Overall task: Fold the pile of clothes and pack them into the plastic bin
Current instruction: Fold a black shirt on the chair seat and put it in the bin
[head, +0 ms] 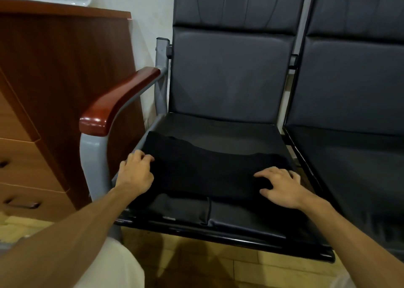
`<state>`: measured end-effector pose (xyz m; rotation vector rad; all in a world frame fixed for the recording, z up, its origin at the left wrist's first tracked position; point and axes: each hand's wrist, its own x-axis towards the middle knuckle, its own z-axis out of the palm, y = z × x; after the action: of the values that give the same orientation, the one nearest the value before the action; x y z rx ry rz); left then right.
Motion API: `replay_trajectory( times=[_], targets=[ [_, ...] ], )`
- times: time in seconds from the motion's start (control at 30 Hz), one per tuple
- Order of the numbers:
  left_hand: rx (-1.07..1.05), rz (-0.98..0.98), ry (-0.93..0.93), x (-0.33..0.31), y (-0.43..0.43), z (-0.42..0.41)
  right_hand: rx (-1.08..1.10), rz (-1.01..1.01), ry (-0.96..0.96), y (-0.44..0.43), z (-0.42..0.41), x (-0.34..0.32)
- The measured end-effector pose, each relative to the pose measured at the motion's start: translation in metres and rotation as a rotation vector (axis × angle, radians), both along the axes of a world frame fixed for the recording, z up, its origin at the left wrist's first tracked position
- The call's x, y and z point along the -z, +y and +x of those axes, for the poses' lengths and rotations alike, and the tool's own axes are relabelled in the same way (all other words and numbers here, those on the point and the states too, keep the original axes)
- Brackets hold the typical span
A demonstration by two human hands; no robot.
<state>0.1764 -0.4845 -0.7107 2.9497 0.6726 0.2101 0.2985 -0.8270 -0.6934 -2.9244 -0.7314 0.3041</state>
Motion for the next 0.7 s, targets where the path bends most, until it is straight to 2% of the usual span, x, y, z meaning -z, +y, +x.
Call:
replay_trajectory(
  times=[0.1, 0.2, 0.27, 0.37, 0.53, 0.6, 0.7],
  targets=[
    [-0.228, -0.088, -0.102, 0.003, 0.01, 0.006, -0.088, 0.136, 0.007, 0.032, 0.003, 0.005],
    [-0.32, -0.117, -0.007, 0.005, 0.014, 0.016, -0.148, 0.174, 0.035, 0.058, 0.011, 0.017],
    [-0.294, -0.06, -0.001, 0.005, 0.013, 0.02, -0.174, 0.18, 0.107, 0.074, 0.016, 0.026],
    [-0.177, 0.035, -0.091, 0.006, 0.012, 0.025, -0.192, 0.159, 0.248, 0.088, 0.018, 0.037],
    [-0.137, 0.01, -0.042, 0.006, 0.002, 0.029, -0.187, 0.034, 0.309, 0.092, 0.017, 0.044],
    [-0.176, -0.104, -0.018, 0.003, -0.005, 0.033, -0.188, 0.026, 0.335, 0.089, 0.013, 0.04],
    [-0.324, -0.579, -0.117, -0.01, -0.016, 0.035, -0.196, 0.054, 0.393, 0.084, 0.003, 0.034]
  ],
)
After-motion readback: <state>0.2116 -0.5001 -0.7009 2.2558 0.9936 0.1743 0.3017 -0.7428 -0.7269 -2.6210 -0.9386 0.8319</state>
